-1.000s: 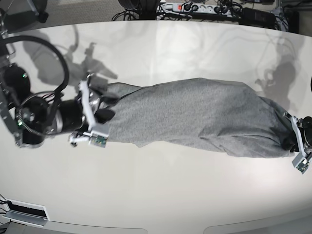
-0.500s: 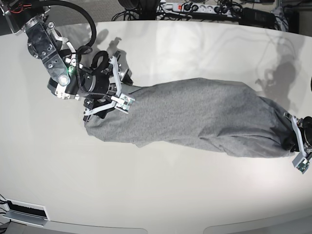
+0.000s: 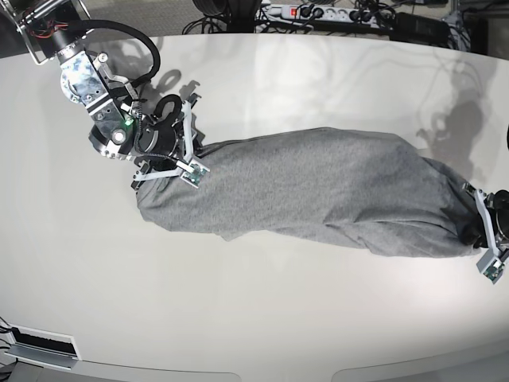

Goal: Layout the t-shirt on the table in an organized manner, then fold the t-shirt properly
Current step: 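Hold the shirt with both grippers and stretch it lengthwise, then release and regrasp the shirt edge with the right gripper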

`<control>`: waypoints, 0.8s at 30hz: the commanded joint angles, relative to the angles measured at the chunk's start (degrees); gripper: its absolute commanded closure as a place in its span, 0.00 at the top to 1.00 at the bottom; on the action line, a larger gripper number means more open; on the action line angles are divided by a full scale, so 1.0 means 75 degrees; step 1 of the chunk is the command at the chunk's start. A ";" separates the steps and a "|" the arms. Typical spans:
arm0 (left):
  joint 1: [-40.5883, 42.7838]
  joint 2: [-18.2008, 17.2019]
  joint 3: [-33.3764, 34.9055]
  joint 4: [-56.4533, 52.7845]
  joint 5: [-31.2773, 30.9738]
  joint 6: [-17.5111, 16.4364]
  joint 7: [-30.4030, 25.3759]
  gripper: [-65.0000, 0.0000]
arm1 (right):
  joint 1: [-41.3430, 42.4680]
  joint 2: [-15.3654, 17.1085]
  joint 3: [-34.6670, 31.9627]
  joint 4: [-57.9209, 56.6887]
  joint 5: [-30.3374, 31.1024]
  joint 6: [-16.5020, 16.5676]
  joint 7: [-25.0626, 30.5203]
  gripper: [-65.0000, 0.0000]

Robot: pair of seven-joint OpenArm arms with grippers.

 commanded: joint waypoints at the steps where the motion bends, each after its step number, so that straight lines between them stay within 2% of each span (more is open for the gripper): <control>1: -0.0149 -0.0175 -0.0108 0.0090 -0.0009 0.0032 -0.0160 0.00 | 0.0166 0.0073 0.0035 0.0050 -0.0125 -0.0015 -0.0070 0.00; 4: -0.0149 -0.0169 -0.0108 0.0090 -0.0009 0.0026 -0.0160 0.00 | 0.0388 0.0064 0.0038 0.0085 -0.0291 0.0012 -0.0373 0.00; 6: -0.0152 -0.0192 -0.0108 0.0090 0.0067 -0.0012 -0.0157 0.00 | 0.0595 0.0122 0.0038 0.0332 -0.0216 0.0032 -0.0880 0.00; 9: -0.0175 -0.0303 -0.0108 0.0096 0.0099 -0.0726 -0.0096 0.00 | 0.0697 0.0431 0.0050 0.1323 0.0105 0.0565 -0.1504 0.00; 12: -0.0175 -0.0443 -0.0108 0.0160 -0.0198 -0.1335 0.0108 0.00 | 0.0676 0.1160 0.0050 0.2754 0.1419 0.1349 -0.2052 0.00; 16: -0.0169 -0.0647 -0.0108 0.0178 -0.1125 -0.2430 0.0609 0.00 | 0.0673 0.2282 0.0050 0.4261 0.2940 0.2124 -0.2454 0.00; 18: -0.0172 -0.0720 -0.0108 0.0178 -0.1740 -0.2444 0.1131 0.00 | 0.0673 0.2707 0.0050 0.4602 0.3430 0.2406 -0.2830 0.00; 22: -0.0172 -0.1003 -0.0108 0.0178 -0.3118 -0.2444 0.2273 0.00 | 0.0676 0.3433 0.0050 0.4916 0.4928 0.2406 -0.3587 0.00; 24: -0.0172 -0.1297 -0.0108 0.0192 -0.3789 -0.2444 0.2562 0.00 | 0.0691 0.3791 0.0050 0.5141 0.5566 0.2406 -0.3911 0.00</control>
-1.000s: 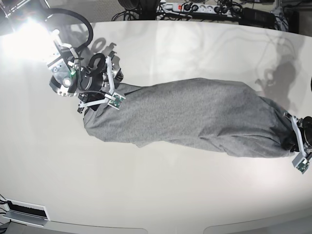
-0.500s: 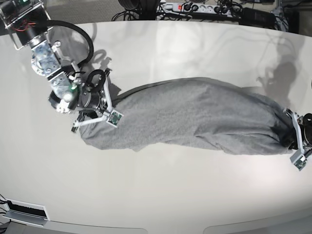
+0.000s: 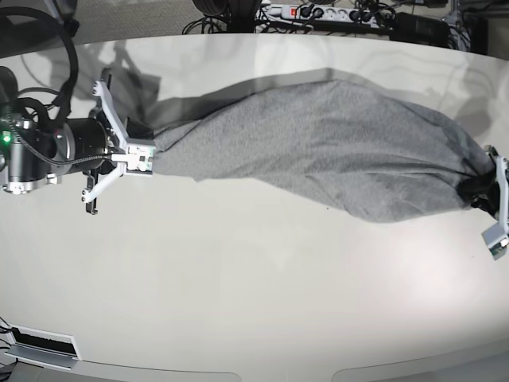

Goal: Layout the t-shirt on the table in an organized manner, then fold the t-shirt properly
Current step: 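Release and regrasp the shirt edge with the right gripper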

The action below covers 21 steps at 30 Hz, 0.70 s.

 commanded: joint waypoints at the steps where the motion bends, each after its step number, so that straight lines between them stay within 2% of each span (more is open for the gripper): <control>1: -0.0172 -0.0402 -0.0111 0.0102 -0.0274 -0.0031 -0.0020 0.00 | 0.0146 0.0286 0.0067 0.0224 0.0265 0.0013 -0.0087 0.00; 4: -0.0254 -0.0883 -0.0111 0.0134 -0.0644 -0.0031 -0.0102 0.00 | 0.0306 0.0764 0.0131 0.0437 0.0615 0.0013 -0.0137 0.00; 7: -0.0618 -0.0938 -0.0111 -0.0047 0.0117 -0.0031 -0.0988 0.00 | 0.0545 0.0778 0.0513 0.0306 0.0647 0.0013 0.0207 0.00; 8: -0.0702 -0.0880 -0.0111 -0.0160 0.0423 -0.0031 -0.1306 0.00 | 0.0600 0.0702 0.0688 0.0175 0.0589 0.0013 0.0443 0.00; 9: -0.0761 -0.0799 -0.0111 -0.0297 0.0714 0.0335 -0.1556 0.00 | 0.0653 0.0592 0.0854 -0.0023 0.0551 0.0013 0.0650 0.00; 10: -0.0784 -0.0697 -0.0111 -0.0452 0.0944 0.0740 -0.1711 0.00 | 0.0673 0.0458 0.1020 -0.0271 0.0466 -0.0280 0.0781 0.00; 12: -0.0778 -0.0472 -0.0111 -0.0778 0.1201 0.1084 -0.1813 0.00 | 0.0673 0.0163 0.1262 -0.0813 0.0061 -0.0743 0.0895 0.00; 16: -0.0749 -0.0044 -0.0108 -0.1466 0.1241 0.1046 -0.1719 0.00 | 0.0670 -0.0221 0.1358 -0.1923 -0.0236 -0.0924 0.0889 0.00; 19: -0.0737 0.0163 -0.0108 -0.1897 0.1241 0.0726 -0.1725 0.00 | 0.0670 -0.0376 0.1358 -0.2512 -0.0236 -0.1011 0.0860 0.00; 20: -0.0737 0.0195 -0.0108 -0.2020 0.1239 0.0600 -0.1725 0.03 | 0.0670 -0.0396 0.1358 -0.2623 -0.0242 -0.1113 0.0860 0.07; 21: -0.0737 0.0198 -0.0108 -0.2116 0.1195 0.0577 -0.1725 0.12 | 0.0670 -0.0399 0.1358 -0.2702 -0.0245 -0.1250 0.0822 0.20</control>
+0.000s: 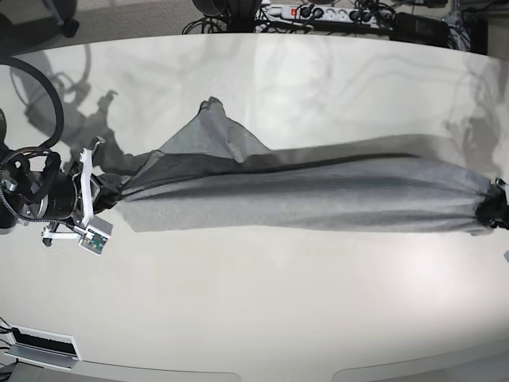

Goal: Layout the t-shirt on the table in an organized manner, then fold the t-shirt properly
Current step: 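Release and regrasp the shirt edge with the right gripper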

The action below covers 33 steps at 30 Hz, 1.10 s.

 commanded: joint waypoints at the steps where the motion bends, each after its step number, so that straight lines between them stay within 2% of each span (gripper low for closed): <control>1: -0.0175 -0.0303 -0.0114 -0.0015 -0.0044 0.0061 -0.0082 0.21 | 0.0157 0.0163 0.0122 0.0047 -0.0061 -0.0195 0.0003 0.33; 2: -0.0175 -0.0326 -0.0114 -0.0047 -0.0070 0.0061 -0.0082 0.30 | 0.0160 0.0163 0.0122 0.0044 -0.0207 -0.0356 0.0003 0.45; 3: -0.0213 -0.0326 -0.0114 -0.0044 -0.0067 0.0064 -0.0082 0.37 | 0.0187 0.0160 0.0122 0.0047 -0.0361 -0.0428 0.0009 0.52; 5: -0.0315 -0.0341 -0.0117 -0.0044 -0.0064 0.0064 -0.0085 0.47 | 0.0300 0.0172 0.0122 0.0047 -0.0460 -0.0490 0.0003 0.54; 8: -0.0629 -0.0364 -0.0117 -0.0044 -0.0064 0.0085 -0.0085 0.49 | 0.0475 0.0169 0.0122 0.0073 -0.0423 -0.0452 -0.0035 0.54; 10: -0.0860 -0.0364 -0.0117 -0.0044 -0.0070 0.0268 -0.0058 0.49 | 0.0560 0.0169 0.0122 0.0198 -0.0157 -0.0192 -0.0230 0.54; 12: -0.1020 -0.0364 -0.0117 -0.0044 -0.0219 0.0353 0.0152 0.49 | 0.0545 0.0169 0.0122 0.0458 0.0495 0.0326 -0.0495 0.53; 15: -0.1107 -0.0361 -0.0117 -0.0041 -0.0863 0.0157 0.0440 0.49 | 0.0414 0.0160 0.0122 0.0892 0.2451 0.1160 -0.1236 0.53; 18: -0.1102 -0.0297 -0.0117 -0.0044 -0.0985 0.0090 0.0434 0.49 | 0.0198 -0.0070 0.0122 0.1259 0.4167 0.1243 -0.2020 0.53; 20: -0.1099 -0.0230 -0.0117 -0.0044 -0.0979 0.0093 0.0434 0.49 | -0.0070 -0.0408 0.0122 0.1396 0.4613 0.1243 -0.2253 0.53; 22: -0.1096 -0.0189 -0.0114 -0.0044 -0.0979 0.0096 0.0434 0.49 | -0.0391 -0.0871 0.0119 0.1399 0.4491 0.1243 -0.2235 0.50; 25: -0.1099 -0.0189 -0.0114 -0.0044 -0.0982 0.0093 0.0434 0.49 | -0.0874 -0.1705 0.0122 0.1399 0.3681 0.1243 -0.2075 0.44; 29: -0.1102 -0.0169 -0.0117 -0.0044 -0.0985 0.0096 0.0431 0.49 | -0.1437 -0.2669 0.0119 0.1387 0.1676 0.1243 -0.1102 0.44; 31: -0.1099 -0.0117 -0.0117 -0.0044 -0.0979 0.0096 0.0431 0.49 | -0.1632 -0.3060 0.0119 0.1311 0.0557 0.1070 -0.0609 0.44; 33: -0.1096 -0.0038 -0.0114 -0.0044 -0.0956 0.0096 0.0437 0.49 | -0.1757 -0.3389 0.0119 0.1174 -0.0227 0.0953 -0.0350 0.44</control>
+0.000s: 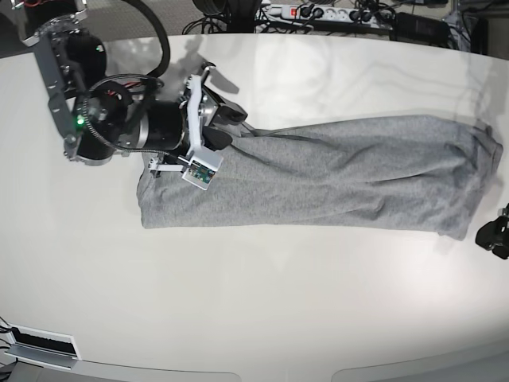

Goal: Layout the t-shirt on the table in an organized manner, then fold the t-shirt properly
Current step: 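Release and regrasp the shirt edge with the right gripper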

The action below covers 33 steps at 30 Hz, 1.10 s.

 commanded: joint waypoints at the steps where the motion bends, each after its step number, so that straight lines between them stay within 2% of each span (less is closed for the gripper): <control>1: -0.0163 -0.0152 -0.0102 0.0070 -0.0064 -0.0015 -0.0134 0.49 | 0.0038 -0.0108 0.0064 -0.0003 -0.0041 -0.0035 0.0213 0.45; 6: -0.0166 -0.0044 -0.0099 0.0070 -0.0073 0.0067 -0.0143 0.49 | -0.0087 -0.0632 0.0058 -0.0965 -0.0580 0.0029 0.0248 0.57; 9: -0.0166 -0.0003 -0.0099 0.0070 -0.0070 0.0064 -0.0140 0.49 | -0.0061 -0.0650 0.0058 -0.1638 -0.0600 0.0157 0.0705 0.58; 11: -0.0166 0.0020 -0.0099 0.0070 -0.0070 0.0064 -0.0143 0.49 | -0.0035 -0.0656 0.0058 -0.2014 -0.1139 0.0105 0.1107 0.58; 16: -0.0166 0.0020 -0.0099 0.0070 -0.0067 0.0064 -0.0140 0.49 | -0.0023 -0.0653 0.0058 -0.2430 -0.2798 -0.0589 0.2049 0.58; 21: -0.0166 0.0020 -0.0099 0.0070 -0.0073 0.0064 -0.0143 0.49 | 0.0047 -0.0653 0.0058 -0.2430 -0.3418 -0.1157 0.2095 0.58; 24: -0.0166 0.0020 -0.0099 0.0070 -0.0070 0.0064 -0.0143 0.49 | 0.0052 -0.0653 0.0058 -0.2454 -0.3471 -0.1346 0.2259 0.57; 26: -0.0166 0.0017 -0.0099 0.0070 -0.0070 0.0064 -0.0140 0.49 | 0.0015 -0.0656 0.0055 -0.2512 -0.3506 -0.1483 0.2474 0.46; 29: -0.0166 0.0017 -0.0099 0.0070 -0.0073 0.0064 -0.0137 0.49 | 0.0000 -0.0653 0.0044 -0.2681 -0.3940 -0.1719 0.2754 0.20; 30: -0.0166 0.0017 -0.0099 0.0070 -0.0070 0.0064 -0.0140 0.49 | 0.0029 -0.0650 0.0044 -0.2722 -0.4103 -0.1711 0.2769 0.08; 31: -0.0166 0.0017 -0.0099 0.0070 -0.0070 0.0064 -0.0140 0.49 | 0.0073 -0.0650 0.0047 -0.2734 -0.4223 -0.1649 0.2710 0.00; 33: -0.0166 0.0020 -0.0099 0.0070 -0.0073 0.0064 -0.0143 0.49 | 0.0207 -0.0647 0.0047 -0.2687 -0.4269 -0.1402 0.2448 0.00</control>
